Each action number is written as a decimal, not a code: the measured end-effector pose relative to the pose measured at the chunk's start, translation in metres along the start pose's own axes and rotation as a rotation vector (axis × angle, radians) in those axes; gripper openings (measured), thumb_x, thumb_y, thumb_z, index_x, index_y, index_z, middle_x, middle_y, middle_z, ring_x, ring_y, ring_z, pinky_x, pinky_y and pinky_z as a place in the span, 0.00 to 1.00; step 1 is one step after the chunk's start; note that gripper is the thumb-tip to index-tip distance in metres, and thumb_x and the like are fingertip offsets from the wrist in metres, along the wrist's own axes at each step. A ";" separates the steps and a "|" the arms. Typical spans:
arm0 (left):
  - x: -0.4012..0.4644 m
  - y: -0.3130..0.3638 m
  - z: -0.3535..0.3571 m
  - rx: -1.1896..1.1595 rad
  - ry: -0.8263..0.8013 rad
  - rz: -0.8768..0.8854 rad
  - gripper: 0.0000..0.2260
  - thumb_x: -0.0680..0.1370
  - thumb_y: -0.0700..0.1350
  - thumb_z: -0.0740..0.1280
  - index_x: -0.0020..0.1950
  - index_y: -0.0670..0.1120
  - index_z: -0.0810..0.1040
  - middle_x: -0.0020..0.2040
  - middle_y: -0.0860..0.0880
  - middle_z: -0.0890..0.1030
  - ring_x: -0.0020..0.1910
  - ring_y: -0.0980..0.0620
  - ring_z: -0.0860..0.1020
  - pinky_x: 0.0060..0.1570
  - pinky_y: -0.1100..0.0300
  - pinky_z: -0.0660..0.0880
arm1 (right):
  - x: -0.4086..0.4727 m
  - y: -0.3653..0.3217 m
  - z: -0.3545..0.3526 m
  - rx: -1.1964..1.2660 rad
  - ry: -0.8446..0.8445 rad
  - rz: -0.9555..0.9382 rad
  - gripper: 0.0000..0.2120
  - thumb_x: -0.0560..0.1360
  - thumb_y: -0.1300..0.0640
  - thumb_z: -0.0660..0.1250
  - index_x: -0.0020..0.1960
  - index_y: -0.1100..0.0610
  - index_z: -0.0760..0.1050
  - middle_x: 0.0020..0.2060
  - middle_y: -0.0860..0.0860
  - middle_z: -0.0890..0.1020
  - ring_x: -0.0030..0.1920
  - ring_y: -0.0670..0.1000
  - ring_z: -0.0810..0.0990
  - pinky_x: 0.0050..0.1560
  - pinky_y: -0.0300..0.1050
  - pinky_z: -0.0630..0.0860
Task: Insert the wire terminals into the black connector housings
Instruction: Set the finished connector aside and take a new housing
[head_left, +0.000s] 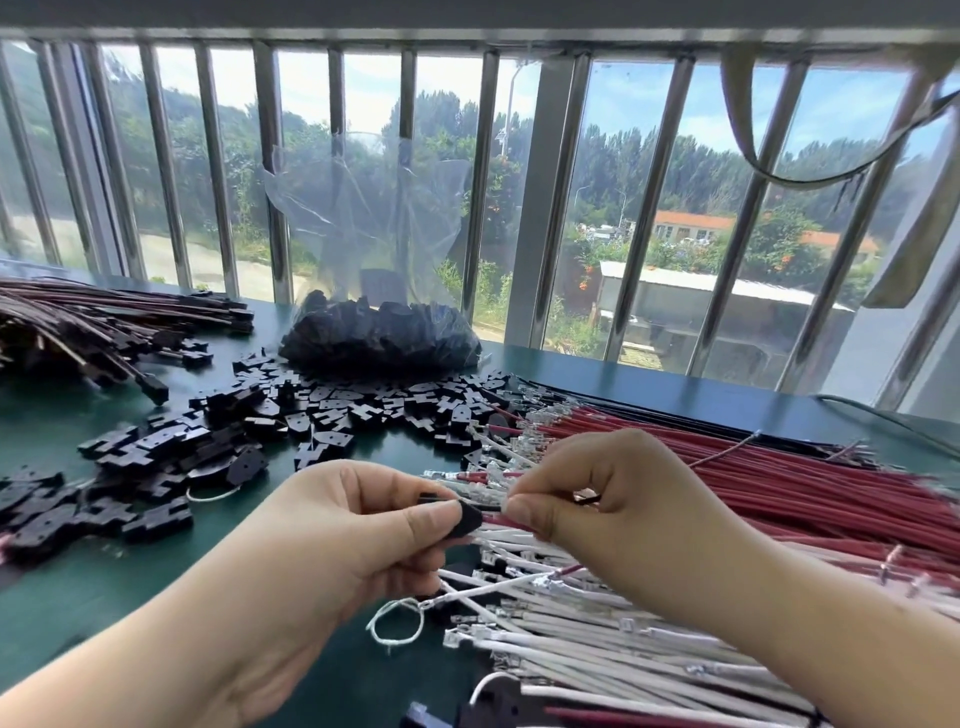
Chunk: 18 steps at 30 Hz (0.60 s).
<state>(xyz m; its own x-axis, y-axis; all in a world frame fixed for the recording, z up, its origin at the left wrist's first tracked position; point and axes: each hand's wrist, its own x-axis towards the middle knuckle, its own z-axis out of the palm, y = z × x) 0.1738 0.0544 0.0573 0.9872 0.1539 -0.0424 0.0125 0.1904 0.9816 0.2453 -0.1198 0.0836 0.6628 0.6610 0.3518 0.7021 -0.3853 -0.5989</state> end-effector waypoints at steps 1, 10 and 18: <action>0.000 0.000 0.002 -0.007 -0.002 0.004 0.11 0.54 0.39 0.72 0.33 0.36 0.83 0.33 0.36 0.79 0.23 0.53 0.74 0.24 0.61 0.77 | 0.000 0.002 0.001 -0.010 -0.009 -0.016 0.07 0.72 0.51 0.71 0.39 0.53 0.81 0.32 0.55 0.80 0.35 0.53 0.77 0.37 0.37 0.73; 0.005 0.005 -0.006 -0.032 0.003 0.057 0.11 0.57 0.39 0.71 0.37 0.37 0.84 0.31 0.40 0.81 0.24 0.53 0.75 0.25 0.62 0.77 | 0.006 0.000 -0.009 0.042 -0.031 0.032 0.11 0.72 0.48 0.70 0.35 0.54 0.79 0.27 0.49 0.78 0.25 0.40 0.71 0.28 0.31 0.71; 0.012 0.007 -0.024 -0.200 0.076 0.029 0.08 0.57 0.42 0.72 0.32 0.39 0.84 0.31 0.41 0.82 0.22 0.53 0.75 0.22 0.61 0.75 | 0.000 0.014 -0.054 0.101 -0.386 0.223 0.18 0.71 0.36 0.62 0.43 0.48 0.81 0.24 0.45 0.76 0.21 0.44 0.69 0.25 0.33 0.68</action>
<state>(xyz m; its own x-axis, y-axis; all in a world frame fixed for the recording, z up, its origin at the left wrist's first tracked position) 0.1817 0.0812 0.0589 0.9718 0.2332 -0.0361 -0.0550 0.3725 0.9264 0.2696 -0.1600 0.1141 0.6358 0.7681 -0.0762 0.5118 -0.4934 -0.7033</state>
